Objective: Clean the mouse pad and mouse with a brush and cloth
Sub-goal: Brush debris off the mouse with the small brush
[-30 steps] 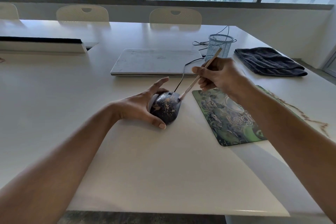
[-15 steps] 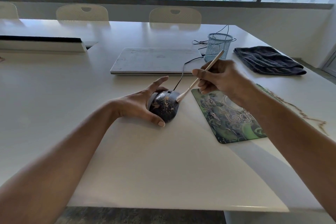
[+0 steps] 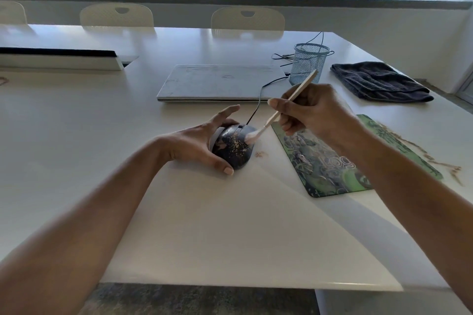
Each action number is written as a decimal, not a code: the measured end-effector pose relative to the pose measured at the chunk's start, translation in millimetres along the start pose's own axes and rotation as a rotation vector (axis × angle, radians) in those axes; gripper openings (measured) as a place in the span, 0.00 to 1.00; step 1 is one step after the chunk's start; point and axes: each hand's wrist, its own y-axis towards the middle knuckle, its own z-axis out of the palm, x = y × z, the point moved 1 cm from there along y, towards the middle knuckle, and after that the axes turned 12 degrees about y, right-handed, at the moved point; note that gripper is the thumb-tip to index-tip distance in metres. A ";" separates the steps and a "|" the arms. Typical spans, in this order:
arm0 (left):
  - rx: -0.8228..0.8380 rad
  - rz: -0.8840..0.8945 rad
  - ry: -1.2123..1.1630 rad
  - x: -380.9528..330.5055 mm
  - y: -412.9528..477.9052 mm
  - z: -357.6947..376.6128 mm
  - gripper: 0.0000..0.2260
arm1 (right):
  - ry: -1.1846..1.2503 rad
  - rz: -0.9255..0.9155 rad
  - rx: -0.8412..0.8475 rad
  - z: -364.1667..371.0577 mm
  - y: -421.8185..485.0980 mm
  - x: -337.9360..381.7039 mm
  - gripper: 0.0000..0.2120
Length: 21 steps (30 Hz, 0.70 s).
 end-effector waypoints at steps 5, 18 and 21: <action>0.005 -0.001 0.005 -1.5 -1.2 -0.7 0.53 | 0.059 -0.037 -0.029 5.1 -0.3 7.6 0.08; 0.025 0.015 0.006 -3.7 -2.1 -0.4 0.57 | -0.031 -0.076 -0.025 16.4 -9.6 0.3 0.07; 0.024 0.024 -0.014 -2.9 -1.7 0.1 0.56 | -0.055 -0.069 -0.043 6.1 -11.3 2.5 0.07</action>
